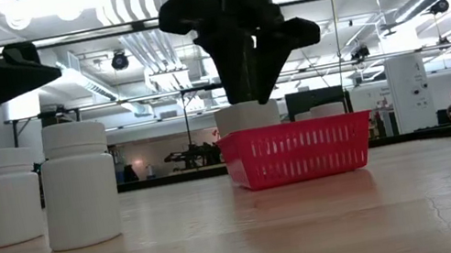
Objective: Pick and place pill bottles into a basket
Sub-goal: Put the white pill bottle into the red bin
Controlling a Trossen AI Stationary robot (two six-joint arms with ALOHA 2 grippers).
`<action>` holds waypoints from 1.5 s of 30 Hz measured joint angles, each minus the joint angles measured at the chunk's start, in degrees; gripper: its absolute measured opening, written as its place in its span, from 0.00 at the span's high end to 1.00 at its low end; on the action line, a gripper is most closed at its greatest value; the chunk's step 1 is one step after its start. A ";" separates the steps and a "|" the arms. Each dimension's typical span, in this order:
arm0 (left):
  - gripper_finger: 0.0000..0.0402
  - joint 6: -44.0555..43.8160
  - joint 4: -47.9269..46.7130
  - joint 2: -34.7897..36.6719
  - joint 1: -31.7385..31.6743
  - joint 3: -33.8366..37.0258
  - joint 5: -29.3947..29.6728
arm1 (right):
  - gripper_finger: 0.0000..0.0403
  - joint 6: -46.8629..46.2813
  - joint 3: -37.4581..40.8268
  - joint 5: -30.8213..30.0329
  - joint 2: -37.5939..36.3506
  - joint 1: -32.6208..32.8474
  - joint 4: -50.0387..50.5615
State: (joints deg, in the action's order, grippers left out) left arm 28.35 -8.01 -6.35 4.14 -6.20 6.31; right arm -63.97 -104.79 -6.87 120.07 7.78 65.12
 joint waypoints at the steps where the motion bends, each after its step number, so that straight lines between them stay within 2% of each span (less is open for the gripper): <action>1: 0.96 -0.01 0.00 0.00 0.00 0.00 0.00 | 0.52 -0.61 0.02 0.85 0.00 0.00 0.01; 19: 0.96 0.01 0.00 -0.04 0.00 0.00 0.00 | 0.52 -7.23 5.38 1.59 0.52 0.10 -2.24; 25: 0.96 0.04 -0.07 -0.07 0.00 -0.02 0.01 | 0.52 -6.97 5.48 2.83 3.33 -0.08 -3.43; 45: 0.96 0.82 -0.09 -0.81 0.00 -0.04 0.00 | 0.52 -3.44 7.03 2.45 3.80 -0.44 -4.49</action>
State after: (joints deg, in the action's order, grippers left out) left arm 29.17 -8.10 -7.16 4.14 -6.24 6.31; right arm -67.41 -97.76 -4.43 123.87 7.34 60.63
